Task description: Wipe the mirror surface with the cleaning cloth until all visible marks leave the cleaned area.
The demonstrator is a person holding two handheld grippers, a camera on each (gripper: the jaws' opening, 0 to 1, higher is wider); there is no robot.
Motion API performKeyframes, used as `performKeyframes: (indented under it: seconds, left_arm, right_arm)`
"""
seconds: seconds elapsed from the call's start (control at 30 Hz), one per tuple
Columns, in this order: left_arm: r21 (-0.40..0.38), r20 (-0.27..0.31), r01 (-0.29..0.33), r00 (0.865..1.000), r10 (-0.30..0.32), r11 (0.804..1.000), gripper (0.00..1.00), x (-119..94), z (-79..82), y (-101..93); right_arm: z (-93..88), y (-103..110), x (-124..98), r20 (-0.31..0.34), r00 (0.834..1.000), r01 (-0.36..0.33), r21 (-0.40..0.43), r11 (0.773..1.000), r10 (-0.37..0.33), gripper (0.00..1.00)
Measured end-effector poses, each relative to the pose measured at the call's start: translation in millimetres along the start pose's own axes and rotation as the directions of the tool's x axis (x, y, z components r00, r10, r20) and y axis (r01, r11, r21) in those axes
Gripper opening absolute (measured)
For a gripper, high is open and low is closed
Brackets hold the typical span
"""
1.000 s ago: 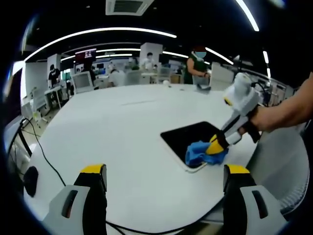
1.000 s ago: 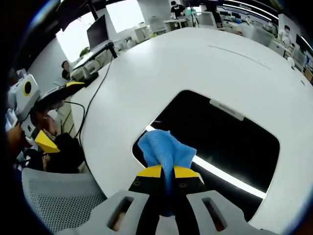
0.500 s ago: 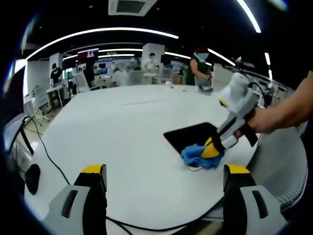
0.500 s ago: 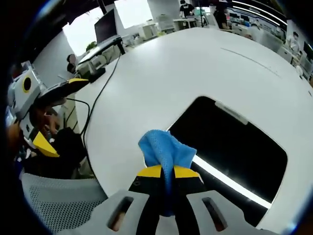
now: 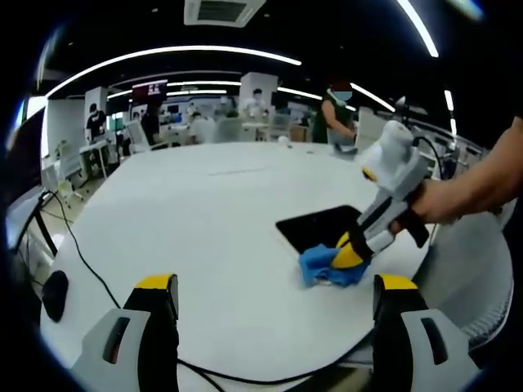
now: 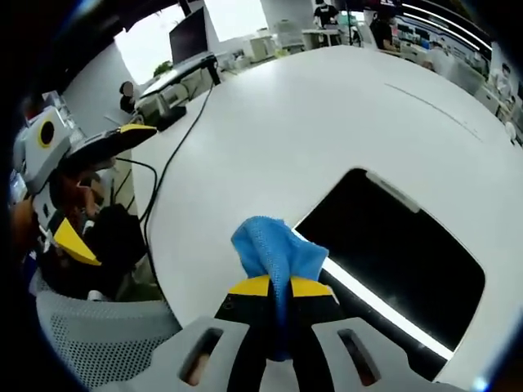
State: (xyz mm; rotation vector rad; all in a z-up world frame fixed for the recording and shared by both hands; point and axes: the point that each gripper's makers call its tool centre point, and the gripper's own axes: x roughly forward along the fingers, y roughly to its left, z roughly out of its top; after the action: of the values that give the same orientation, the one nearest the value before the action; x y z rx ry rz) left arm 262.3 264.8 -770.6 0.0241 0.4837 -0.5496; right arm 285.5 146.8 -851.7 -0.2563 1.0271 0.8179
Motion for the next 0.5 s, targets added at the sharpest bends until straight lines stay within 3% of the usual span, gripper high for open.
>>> performKeyframes:
  seconds: [0.5]
  left_arm:
    - [-0.011,0.007,0.003,1.000,-0.003,1.000,1.00,4.1,1.5,-2.9]
  right_arm:
    - [-0.1,-1.8,0.2,0.010,1.000,-0.020,0.000,1.000,0.020,0.01]
